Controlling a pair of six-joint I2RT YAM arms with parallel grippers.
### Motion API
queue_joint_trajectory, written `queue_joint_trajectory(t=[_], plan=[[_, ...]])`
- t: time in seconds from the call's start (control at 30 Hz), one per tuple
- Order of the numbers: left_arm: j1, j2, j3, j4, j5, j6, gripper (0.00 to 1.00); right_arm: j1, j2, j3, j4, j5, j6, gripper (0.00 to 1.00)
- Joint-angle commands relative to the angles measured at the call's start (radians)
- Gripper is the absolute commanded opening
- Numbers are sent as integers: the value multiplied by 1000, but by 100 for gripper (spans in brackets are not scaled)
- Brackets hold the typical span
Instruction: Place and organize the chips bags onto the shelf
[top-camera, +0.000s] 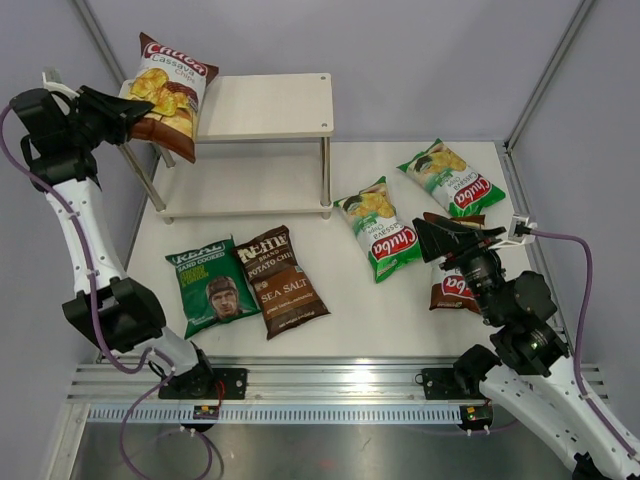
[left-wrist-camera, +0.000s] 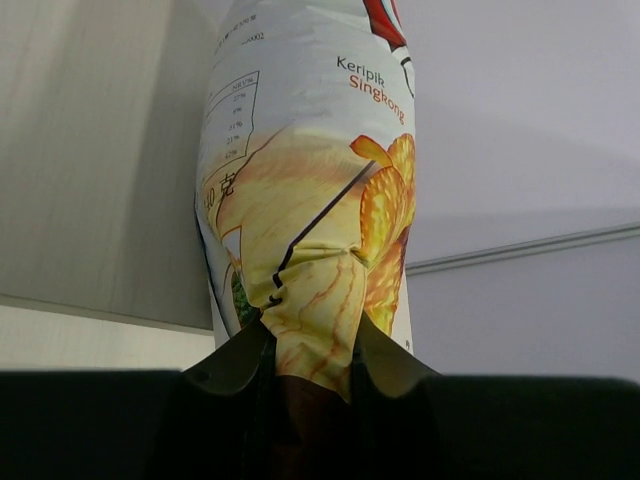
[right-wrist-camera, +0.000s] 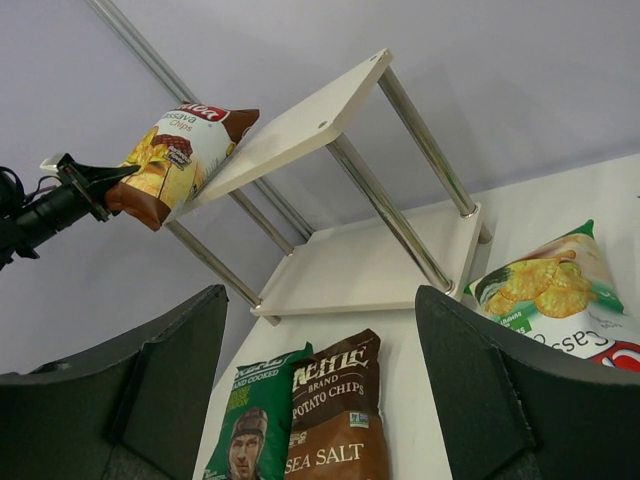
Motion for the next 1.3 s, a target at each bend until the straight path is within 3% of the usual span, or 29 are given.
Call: queue_joint_trajectory(t=[0.0,0.27,0.37,0.5,0.67,0.73,0.93,0.97,1.07,1.27], plan=[[32,30,154,-99,82,62,12,6,13,58,-16,31,-28,83],[71,210,393,-342,46,166,15,6,-17,49,-26,52,-47,84],[83,224,395,-333,47,156,23,6,-42,52,-65,57,-59,85],[92,240,416,-365,0,183,51,6,-60,47,-80,71,-65,86],[121,247,458,-393,-45,223,66,6,-60,33,-71,57,-58,86],[123,251,484,-420,-77,248,66,6,-56,29,-68,48,-56,86],[131,274,531,-466,-149,302,50,6,-54,24,-65,42,-51,87],[132,280,534,-466,-154,303,40,6,-54,21,-65,43,-50,87],[135,299,539,-459,-154,295,32,6,-54,16,-60,45,-50,87],[134,334,542,-428,-138,283,32,6,-56,13,-60,51,-51,87]])
